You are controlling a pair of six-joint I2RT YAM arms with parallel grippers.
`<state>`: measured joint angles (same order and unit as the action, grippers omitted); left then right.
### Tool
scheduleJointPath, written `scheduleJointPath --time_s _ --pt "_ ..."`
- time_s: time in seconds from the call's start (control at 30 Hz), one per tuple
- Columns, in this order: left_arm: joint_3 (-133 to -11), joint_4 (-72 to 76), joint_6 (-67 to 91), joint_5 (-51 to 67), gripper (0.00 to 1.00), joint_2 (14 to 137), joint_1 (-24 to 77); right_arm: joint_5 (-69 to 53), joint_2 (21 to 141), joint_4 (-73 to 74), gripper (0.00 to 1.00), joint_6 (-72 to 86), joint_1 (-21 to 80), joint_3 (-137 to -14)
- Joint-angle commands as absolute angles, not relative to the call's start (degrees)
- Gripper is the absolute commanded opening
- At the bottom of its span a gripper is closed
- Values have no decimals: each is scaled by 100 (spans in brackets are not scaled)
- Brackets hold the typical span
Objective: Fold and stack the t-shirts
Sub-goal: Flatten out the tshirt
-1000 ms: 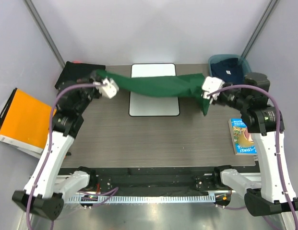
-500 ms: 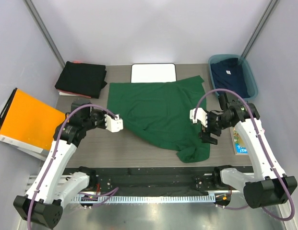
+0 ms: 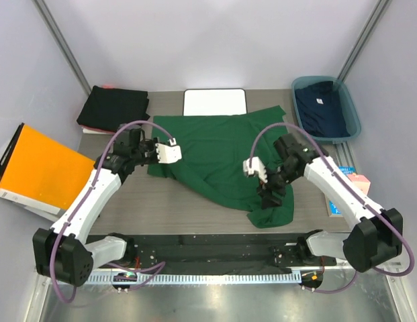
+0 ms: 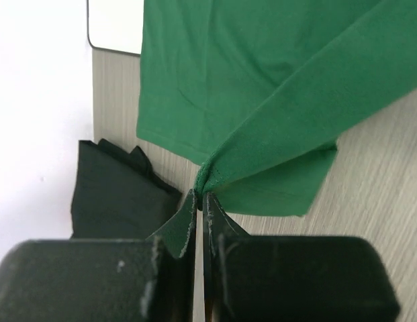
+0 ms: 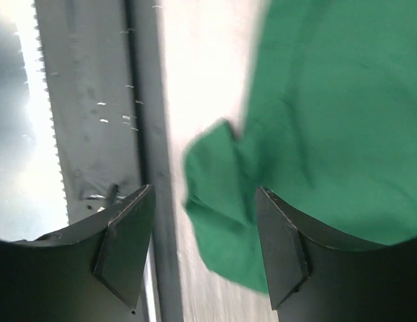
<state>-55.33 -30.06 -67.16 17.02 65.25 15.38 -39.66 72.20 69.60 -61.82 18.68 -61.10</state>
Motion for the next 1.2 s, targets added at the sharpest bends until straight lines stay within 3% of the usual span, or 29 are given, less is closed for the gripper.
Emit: scheduleJointPath --time_s 0.0,0.43,1.17 --pt "-5810 -2373 -6521 1582 0 6750 1564 -3912 6777 6144 66 -5335 2741 -5775" --pt "-5581 -1978 -6416 1732 0 6803 1617 -3533 7269 5221 48 -4623 3137 -5160" --pt "-5353 -2066 -6487 1600 0 6513 1687 -3173 7435 4509 48 -4526 3929 -4271"
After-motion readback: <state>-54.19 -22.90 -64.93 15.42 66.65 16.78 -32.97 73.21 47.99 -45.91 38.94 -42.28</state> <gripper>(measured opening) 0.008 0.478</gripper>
